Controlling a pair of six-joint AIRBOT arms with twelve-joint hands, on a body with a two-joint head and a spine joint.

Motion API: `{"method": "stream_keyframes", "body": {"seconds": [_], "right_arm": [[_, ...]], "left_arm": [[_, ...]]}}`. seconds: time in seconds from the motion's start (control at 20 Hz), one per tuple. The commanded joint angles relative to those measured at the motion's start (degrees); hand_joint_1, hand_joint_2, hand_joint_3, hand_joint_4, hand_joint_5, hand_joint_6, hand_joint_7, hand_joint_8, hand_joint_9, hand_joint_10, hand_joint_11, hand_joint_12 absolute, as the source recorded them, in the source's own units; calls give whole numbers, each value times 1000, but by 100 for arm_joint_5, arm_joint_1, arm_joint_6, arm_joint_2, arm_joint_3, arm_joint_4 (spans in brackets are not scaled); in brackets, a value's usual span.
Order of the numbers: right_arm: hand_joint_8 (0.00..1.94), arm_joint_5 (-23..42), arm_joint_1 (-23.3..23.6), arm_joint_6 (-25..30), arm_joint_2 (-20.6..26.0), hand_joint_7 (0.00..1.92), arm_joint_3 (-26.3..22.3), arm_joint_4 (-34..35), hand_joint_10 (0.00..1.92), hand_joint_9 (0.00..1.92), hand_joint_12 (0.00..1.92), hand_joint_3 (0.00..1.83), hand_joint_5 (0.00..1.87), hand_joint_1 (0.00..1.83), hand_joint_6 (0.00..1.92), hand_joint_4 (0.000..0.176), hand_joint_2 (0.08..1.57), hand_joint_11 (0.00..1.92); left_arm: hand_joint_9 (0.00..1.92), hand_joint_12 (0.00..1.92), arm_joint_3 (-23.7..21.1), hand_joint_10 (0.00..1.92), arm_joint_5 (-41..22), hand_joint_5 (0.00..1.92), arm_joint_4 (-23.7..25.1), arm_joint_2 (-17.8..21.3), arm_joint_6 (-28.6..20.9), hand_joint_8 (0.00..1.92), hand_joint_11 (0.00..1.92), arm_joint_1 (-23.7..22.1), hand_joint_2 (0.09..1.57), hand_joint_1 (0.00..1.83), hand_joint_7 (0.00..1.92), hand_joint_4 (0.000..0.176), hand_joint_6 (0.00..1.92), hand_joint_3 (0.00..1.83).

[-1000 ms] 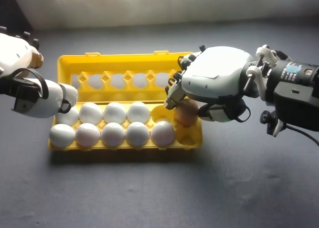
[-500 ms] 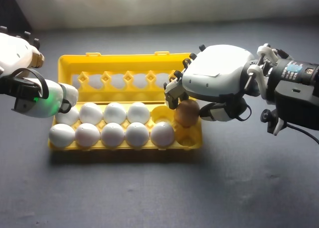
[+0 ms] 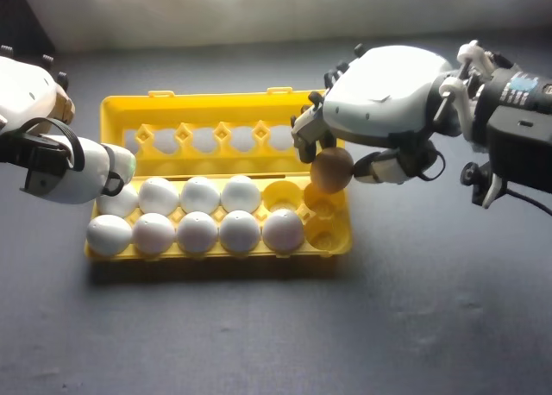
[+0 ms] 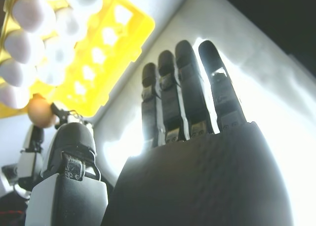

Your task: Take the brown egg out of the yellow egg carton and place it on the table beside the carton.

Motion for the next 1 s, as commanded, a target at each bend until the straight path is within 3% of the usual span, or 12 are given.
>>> {"method": "stream_keyframes", "body": {"seconds": [0.0, 0.05, 0.3, 0.7, 0.95], "right_arm": [[1088, 564, 121, -9, 114, 901, -4, 7, 1394, 763, 1563, 0, 782, 1355, 1267, 0, 1180, 552], [1160, 510, 173, -4, 177, 855, -19, 8, 1447, 724, 1588, 4, 746, 1347, 1324, 0, 1200, 518], [1107, 136, 257, -1, 442, 888, -235, -222, 1409, 752, 1561, 0, 782, 1353, 1268, 0, 1184, 548], [1088, -16, -238, -12, 523, 912, -294, -466, 1385, 762, 1536, 0, 768, 1356, 1279, 0, 1179, 579], [1112, 43, -312, -32, 489, 905, -294, -503, 1389, 745, 1566, 0, 764, 1354, 1300, 0, 1184, 564]], "left_arm": [[405, 768, 6, 4, -69, 388, 501, 77, 21, 4, 0, -62, 1272, 0, 430, 0, 4, 1], [404, 771, 6, 3, -69, 383, 501, 77, 21, 3, 0, -64, 1266, 0, 429, 0, 1, 0], [419, 775, 6, 3, -69, 392, 490, 76, 21, 1, 0, -69, 1277, 0, 438, 0, 2, 0], [393, 736, -2, 1, -69, 355, 490, 74, 27, 1, 0, -77, 1285, 0, 413, 0, 2, 3], [413, 777, 0, 1, -69, 380, 501, 74, 27, 1, 0, -77, 1292, 0, 437, 0, 1, 2]]}}
